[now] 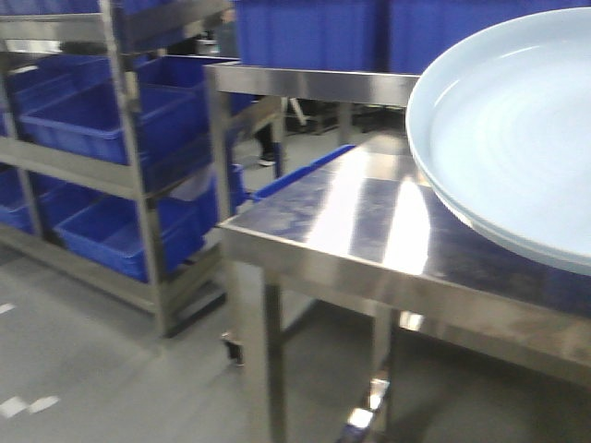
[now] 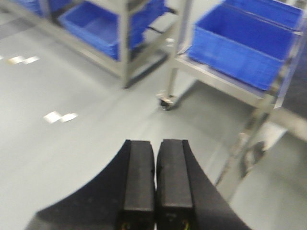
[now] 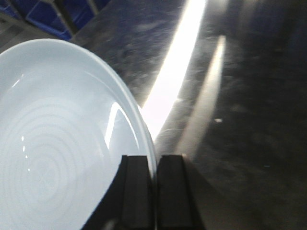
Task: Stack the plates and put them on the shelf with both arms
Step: 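Carry the stack in the right gripper while driving across the floor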
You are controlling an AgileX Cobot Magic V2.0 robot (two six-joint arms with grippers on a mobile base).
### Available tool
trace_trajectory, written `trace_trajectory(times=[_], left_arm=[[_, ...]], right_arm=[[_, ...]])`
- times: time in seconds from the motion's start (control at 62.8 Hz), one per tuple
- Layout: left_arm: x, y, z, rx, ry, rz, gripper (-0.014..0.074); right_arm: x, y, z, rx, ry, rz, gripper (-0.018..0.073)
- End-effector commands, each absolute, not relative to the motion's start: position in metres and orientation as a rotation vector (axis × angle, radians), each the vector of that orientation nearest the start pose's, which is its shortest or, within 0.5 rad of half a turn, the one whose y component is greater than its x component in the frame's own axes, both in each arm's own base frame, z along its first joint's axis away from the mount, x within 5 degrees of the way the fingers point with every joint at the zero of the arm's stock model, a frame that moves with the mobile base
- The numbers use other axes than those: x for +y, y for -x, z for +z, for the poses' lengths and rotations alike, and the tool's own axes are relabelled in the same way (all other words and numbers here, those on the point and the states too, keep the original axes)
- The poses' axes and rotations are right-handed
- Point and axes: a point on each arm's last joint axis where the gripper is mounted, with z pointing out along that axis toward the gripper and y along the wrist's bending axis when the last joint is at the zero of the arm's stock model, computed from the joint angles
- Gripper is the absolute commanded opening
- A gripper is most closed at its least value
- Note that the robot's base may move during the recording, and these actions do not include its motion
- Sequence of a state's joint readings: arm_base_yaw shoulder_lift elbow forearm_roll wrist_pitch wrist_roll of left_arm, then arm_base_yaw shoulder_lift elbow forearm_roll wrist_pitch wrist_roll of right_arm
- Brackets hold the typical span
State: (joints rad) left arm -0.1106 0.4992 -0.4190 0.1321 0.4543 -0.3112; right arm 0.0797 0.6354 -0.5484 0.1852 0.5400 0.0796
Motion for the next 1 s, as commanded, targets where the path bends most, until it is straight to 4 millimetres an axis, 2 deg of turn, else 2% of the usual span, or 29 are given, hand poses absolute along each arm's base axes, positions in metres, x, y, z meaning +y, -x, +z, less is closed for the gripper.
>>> trace_trajectory(times=[0.0,0.987], left_arm=[[-0.0068,-0.1062,0.2928,1.909,0.113,-0.152,0.0092],[-0.0068,-0.1062,0.2928,1.909,0.113,-0.152,0.0092]], right_arm=[[0.017,-0.1272,0.3158,1.989,-0.123,0.293,0.0048],[0.017,-0.1272,0.3158,1.989,-0.123,0.293,0.0048]])
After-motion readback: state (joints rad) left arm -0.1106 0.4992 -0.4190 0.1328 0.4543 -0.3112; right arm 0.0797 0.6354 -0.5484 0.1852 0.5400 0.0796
